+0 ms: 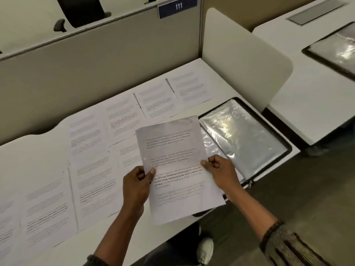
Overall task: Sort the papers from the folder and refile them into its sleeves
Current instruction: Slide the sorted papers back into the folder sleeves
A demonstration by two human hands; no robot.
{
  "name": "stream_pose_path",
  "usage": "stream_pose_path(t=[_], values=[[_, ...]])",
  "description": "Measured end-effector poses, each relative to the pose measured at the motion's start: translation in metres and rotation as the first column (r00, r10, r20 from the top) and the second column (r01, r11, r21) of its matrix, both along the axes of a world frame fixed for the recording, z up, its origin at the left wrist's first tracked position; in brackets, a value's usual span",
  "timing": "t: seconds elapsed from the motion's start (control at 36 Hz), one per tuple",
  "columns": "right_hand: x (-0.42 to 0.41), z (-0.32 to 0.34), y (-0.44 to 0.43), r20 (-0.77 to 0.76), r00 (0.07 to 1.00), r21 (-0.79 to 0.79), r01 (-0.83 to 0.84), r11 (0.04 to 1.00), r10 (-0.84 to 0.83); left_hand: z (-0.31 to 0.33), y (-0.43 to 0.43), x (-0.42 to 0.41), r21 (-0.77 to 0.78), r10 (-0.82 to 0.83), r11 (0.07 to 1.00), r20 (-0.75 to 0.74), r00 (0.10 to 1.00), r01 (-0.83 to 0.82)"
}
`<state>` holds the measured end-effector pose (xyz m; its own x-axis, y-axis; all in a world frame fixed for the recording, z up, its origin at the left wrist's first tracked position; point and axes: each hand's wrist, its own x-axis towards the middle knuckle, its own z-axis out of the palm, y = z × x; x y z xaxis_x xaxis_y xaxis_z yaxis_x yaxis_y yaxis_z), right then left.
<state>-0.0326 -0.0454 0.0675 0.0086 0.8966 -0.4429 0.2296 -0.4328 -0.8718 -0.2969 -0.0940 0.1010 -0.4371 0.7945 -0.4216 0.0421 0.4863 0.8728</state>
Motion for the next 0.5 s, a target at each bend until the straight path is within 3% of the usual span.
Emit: stream_pose_path(t=[0.31,0.5], values=[[0.031,-0.004,0.067,0.018,0.948,-0.188,-0.309,0.932,0.318,-0.039,0.092,0.015,0.018,0.126,0.992,-0.055,0.991,-0.125],[0.056,-0.002,0.13,0.28,0.877,-0.202,-0.343,0.917,0.39,-0.04,0.136,0.035,0.071,0.09,0.995,-0.224,0.97,-0.076]])
